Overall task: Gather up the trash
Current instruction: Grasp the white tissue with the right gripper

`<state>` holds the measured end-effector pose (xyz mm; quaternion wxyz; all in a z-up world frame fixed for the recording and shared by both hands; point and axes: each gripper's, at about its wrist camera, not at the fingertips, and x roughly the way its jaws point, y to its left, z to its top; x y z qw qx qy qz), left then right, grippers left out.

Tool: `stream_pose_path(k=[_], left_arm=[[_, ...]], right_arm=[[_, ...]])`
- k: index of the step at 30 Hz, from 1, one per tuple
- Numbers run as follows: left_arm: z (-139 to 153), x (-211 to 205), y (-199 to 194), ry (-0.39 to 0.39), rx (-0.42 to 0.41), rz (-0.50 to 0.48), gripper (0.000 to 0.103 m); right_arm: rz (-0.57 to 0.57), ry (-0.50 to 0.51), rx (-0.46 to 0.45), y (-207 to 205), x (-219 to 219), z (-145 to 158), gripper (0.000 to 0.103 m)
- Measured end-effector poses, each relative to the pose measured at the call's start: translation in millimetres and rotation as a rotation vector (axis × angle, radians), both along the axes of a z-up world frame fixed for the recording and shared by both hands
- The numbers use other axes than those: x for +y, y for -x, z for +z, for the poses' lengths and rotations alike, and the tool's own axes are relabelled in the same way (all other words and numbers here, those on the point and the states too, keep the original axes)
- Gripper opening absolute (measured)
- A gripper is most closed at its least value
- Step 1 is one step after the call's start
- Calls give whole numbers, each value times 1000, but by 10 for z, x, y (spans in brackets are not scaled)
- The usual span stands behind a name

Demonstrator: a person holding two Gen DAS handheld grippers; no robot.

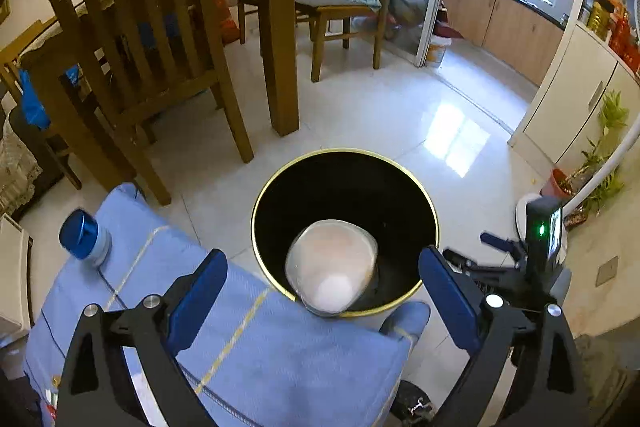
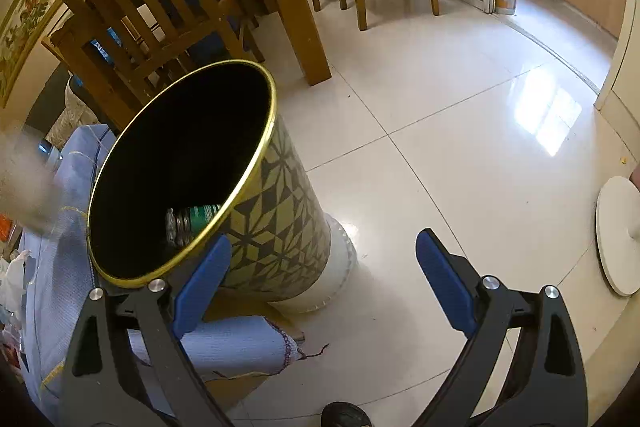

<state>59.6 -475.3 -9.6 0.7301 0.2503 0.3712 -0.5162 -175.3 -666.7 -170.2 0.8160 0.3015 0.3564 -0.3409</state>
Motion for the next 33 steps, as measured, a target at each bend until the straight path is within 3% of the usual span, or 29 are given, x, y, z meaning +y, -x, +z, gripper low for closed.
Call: stream_pose_path(k=[4, 6, 9, 12, 16, 19, 22, 27, 29, 30, 33], left_arm=[[176, 259, 88, 28, -50, 3, 93], [310, 530, 141, 41, -122, 21, 93], [541, 1016, 106, 89, -155, 68, 93], [790, 1658, -45, 151, -180, 178, 94], [969, 2664, -256, 242, -185, 365, 96], [851, 3476, -401, 254, -176, 536, 96], [652, 4014, -447, 225, -162, 657, 96], [156, 4723, -316, 104, -239, 837, 96], [5, 4961, -268, 91, -222, 878, 96], [-40, 5049, -256, 99, -199, 893, 96], [-177, 5360, -272, 143, -120, 936, 96]], right_arm=[[7, 2, -6, 62, 34, 12, 92], [17, 6, -17, 66, 69, 71, 92], [56, 9, -55, 10, 196, 221, 92], [144, 22, -95, -153, 443, 435, 93], [354, 39, -149, -483, 963, 724, 93], [570, 36, -194, -791, 1565, 953, 93], [729, 26, -228, -1039, 2069, 1080, 91], [962, 87, -224, -1532, 2954, 1306, 68], [973, 173, -164, -1727, 3213, 1323, 69], [957, 187, -127, -1857, 3259, 1298, 75], [895, 94, -91, -2133, 3142, 1130, 76]])
